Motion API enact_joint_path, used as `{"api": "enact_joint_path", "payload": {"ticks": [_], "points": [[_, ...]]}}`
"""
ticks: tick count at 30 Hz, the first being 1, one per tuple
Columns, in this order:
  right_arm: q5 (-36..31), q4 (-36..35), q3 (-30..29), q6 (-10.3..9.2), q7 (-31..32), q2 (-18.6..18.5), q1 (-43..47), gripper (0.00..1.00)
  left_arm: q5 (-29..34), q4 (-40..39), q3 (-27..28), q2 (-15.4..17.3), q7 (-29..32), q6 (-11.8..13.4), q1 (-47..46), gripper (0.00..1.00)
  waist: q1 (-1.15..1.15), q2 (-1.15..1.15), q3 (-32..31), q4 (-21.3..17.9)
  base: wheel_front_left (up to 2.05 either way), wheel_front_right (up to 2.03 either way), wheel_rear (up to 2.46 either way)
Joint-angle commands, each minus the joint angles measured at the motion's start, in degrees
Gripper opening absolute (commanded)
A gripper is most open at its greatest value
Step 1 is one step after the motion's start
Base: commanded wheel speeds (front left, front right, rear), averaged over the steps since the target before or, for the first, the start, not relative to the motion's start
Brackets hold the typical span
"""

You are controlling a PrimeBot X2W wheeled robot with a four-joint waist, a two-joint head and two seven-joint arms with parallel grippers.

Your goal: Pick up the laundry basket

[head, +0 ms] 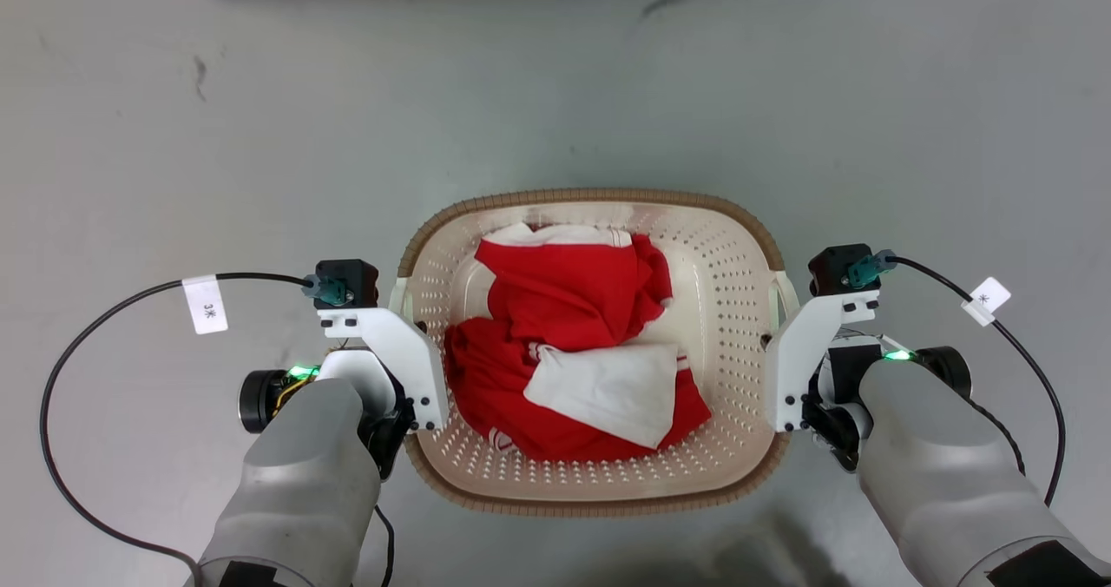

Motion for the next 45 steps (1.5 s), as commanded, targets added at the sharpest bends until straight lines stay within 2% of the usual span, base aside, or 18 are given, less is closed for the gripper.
{"api": "enact_joint_path", "payload": {"ticks": [1, 16, 33, 45], "points": [[0.5, 0.2, 0.6, 0.16, 1.4, 0.5, -0.1, 0.0, -0.8, -0.4, -0.4, -0.6, 0.9, 0.0, 0.2, 0.0, 0.0, 0.0, -2.9, 0.0, 0.0, 0.0, 0.0], [3.4, 0.8, 2.0, 0.16, 11.0, 0.1, -0.1, 0.0, -5.2, -0.3, -2.9, 0.9, 11.4, 0.0, 1.1, 0.0, 0.0, 0.0, -15.9, 0.3, 0.0, 0.0, 0.0], [7.9, 0.6, 4.5, 0.09, 20.6, -0.9, 2.5, 0.0, -7.0, -0.2, -3.9, 2.8, 18.1, 0.2, 4.0, 0.0, 0.0, 0.0, -28.7, 0.6, 0.0, 0.0, 0.0], [10.9, 0.8, 5.5, 0.08, 29.2, -1.7, 3.5, 0.0, -7.9, -0.2, -4.5, 3.0, 22.5, 0.7, 6.3, 0.0, 0.0, 0.0, -34.6, 0.6, 0.0, 0.0, 0.0]]}}
